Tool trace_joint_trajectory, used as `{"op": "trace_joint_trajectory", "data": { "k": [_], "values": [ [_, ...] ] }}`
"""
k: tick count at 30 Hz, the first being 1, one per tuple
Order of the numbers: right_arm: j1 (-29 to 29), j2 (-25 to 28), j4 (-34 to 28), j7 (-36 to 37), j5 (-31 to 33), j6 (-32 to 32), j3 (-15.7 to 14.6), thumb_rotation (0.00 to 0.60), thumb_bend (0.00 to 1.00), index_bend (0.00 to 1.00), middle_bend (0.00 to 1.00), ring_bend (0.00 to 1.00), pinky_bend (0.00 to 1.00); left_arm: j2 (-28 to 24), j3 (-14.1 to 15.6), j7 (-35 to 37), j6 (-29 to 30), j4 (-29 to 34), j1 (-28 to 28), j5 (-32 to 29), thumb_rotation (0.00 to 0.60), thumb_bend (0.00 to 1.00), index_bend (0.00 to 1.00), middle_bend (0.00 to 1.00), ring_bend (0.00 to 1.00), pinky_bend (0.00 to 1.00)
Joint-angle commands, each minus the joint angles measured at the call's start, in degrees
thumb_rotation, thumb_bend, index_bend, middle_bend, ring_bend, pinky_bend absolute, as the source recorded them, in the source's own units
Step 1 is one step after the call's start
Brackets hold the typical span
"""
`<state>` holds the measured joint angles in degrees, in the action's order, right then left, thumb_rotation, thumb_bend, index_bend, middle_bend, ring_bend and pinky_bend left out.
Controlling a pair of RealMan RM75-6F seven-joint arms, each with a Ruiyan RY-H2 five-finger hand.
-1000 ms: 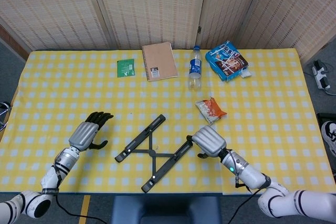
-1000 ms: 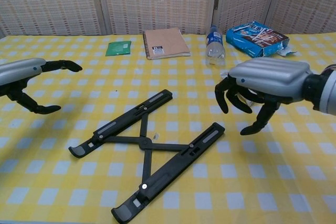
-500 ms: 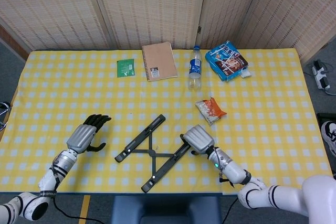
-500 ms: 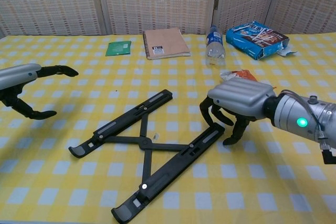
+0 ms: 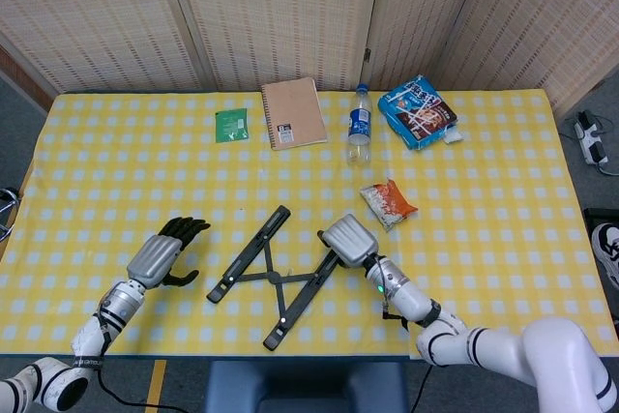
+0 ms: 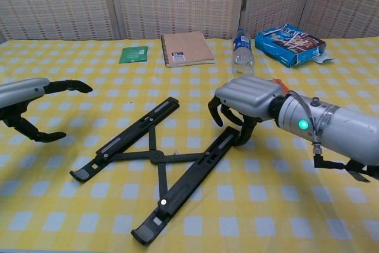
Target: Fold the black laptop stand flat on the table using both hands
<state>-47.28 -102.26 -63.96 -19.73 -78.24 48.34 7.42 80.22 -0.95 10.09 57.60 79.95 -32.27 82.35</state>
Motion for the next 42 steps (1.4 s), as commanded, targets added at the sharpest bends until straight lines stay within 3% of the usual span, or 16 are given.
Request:
{"op": "trace_joint_trajectory", "data": {
  "k": [1, 5, 8, 12, 15, 23, 35, 42],
  "values": [
    [-2.6, -3.2, 4.8, 0.0, 1.1, -1.0, 2.5, 0.600, 0.16, 0.55, 0.77, 0.82, 0.89, -0.1, 0.1, 0.1, -0.3, 0.2, -0.1, 0.1, 0.600, 0.36, 0.14, 0.11, 0.00, 0.00],
    [-4.6, -4.4, 8.0, -0.6, 2.9, -3.2, 4.2, 0.600, 0.16, 0.55, 0.77, 0.82, 0.89, 0.1, 0.0, -0.3, -0.8, -0.3, -0.5, 0.3, 0.600, 0.36, 0.14, 0.11, 0.00, 0.00],
    [-4.6, -2.6, 6.5, -1.2, 3.2, -3.6, 4.0, 0.600, 0.16, 0.55, 0.77, 0.82, 0.89, 0.8, -0.6, -1.8, -0.9, -2.4, -1.1, 0.4, 0.600, 0.36, 0.14, 0.11, 0.00, 0.00],
    [-3.6, 2.6, -0.6, -2.4, 4.2, -3.7, 3.7, 0.600, 0.16, 0.55, 0.77, 0.82, 0.89, 3.1, -1.2, -5.5, -1.7, -8.2, -2.7, 0.8, 0.600, 0.35, 0.14, 0.11, 0.00, 0.00],
    [-2.9, 6.4, -6.8, -3.8, 5.0, -3.0, 3.8, 0.600, 0.16, 0.55, 0.77, 0.82, 0.89, 5.4, -1.3, -7.7, -2.5, -13.0, -4.0, 1.6, 0.600, 0.29, 0.12, 0.11, 0.00, 0.00],
    [-2.2, 10.5, -16.3, -5.6, 5.7, -1.4, 2.9, 0.600, 0.16, 0.55, 0.77, 0.82, 0.89, 11.0, -0.7, -6.3, -2.8, -21.4, -6.4, 4.4, 0.600, 0.23, 0.04, 0.05, 0.00, 0.00],
    [-1.6, 11.6, -17.4, -4.7, 7.5, -0.2, 2.1, 0.600, 0.16, 0.54, 0.77, 0.82, 0.89, 14.1, 1.2, 0.8, -1.6, -21.2, -7.5, 7.6, 0.600, 0.19, 0.02, 0.05, 0.00, 0.00],
    [-1.2, 12.1, -17.2, -3.1, 7.3, 0.3, 1.6, 0.600, 0.16, 0.53, 0.77, 0.82, 0.89, 15.7, 1.5, 1.5, -1.3, -19.9, -8.1, 8.3, 0.600, 0.19, 0.01, 0.05, 0.00, 0.00]
  ]
}}
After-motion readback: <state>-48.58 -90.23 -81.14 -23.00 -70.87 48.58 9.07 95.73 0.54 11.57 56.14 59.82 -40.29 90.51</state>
